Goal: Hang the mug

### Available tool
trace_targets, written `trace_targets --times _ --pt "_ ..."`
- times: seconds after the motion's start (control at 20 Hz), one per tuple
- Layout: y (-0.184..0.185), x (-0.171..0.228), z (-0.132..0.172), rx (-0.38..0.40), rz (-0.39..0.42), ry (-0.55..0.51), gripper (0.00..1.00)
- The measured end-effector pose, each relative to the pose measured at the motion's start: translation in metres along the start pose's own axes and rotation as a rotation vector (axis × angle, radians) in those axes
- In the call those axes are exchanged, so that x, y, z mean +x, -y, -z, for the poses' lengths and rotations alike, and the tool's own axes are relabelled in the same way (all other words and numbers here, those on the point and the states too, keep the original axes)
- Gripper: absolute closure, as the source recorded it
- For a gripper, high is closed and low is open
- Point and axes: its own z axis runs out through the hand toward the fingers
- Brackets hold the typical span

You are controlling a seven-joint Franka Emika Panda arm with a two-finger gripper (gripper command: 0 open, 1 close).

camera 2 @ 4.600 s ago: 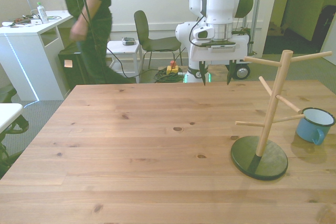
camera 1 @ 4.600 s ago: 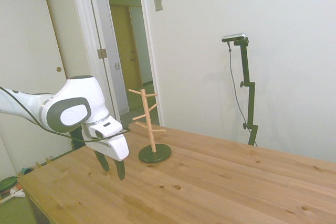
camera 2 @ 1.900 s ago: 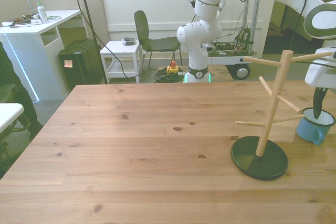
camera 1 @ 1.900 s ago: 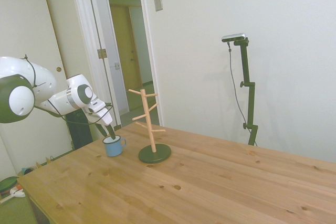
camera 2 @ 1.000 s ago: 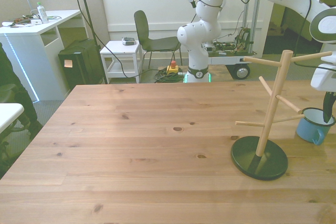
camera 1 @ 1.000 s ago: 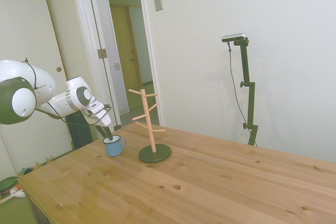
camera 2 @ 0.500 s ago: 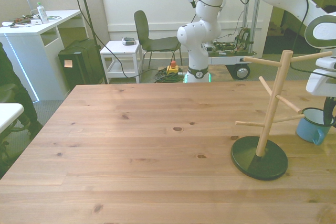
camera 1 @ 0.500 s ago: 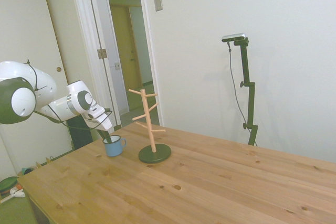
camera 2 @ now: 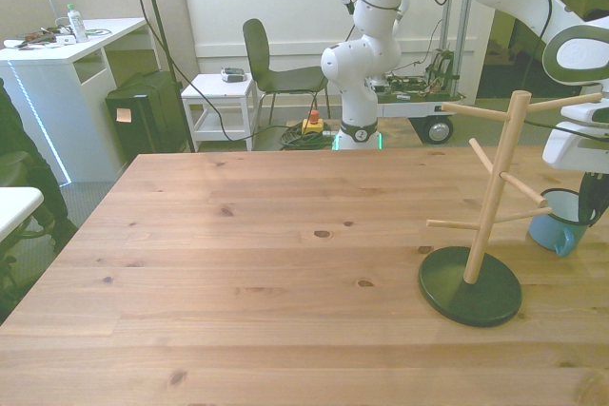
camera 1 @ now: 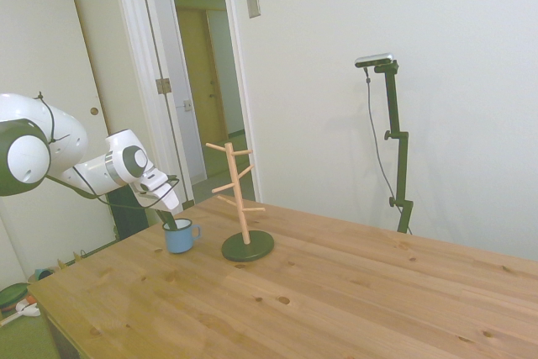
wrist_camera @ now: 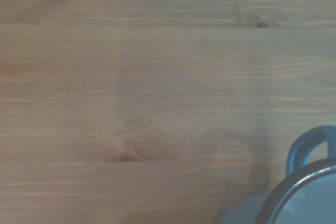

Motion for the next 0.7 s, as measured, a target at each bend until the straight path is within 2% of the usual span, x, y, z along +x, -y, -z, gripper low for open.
trace_targets --times 0.2,0.55,0.7 --pt "-0.016 0.009 0.035 -0.027 0.058 -0.028 1.00" --pt "-0.061 0.036 0.152 -0.017 0.145 -0.093 1.00" --pt "-0.074 0.054 0.181 -0.003 0.160 -0.114 1.00"
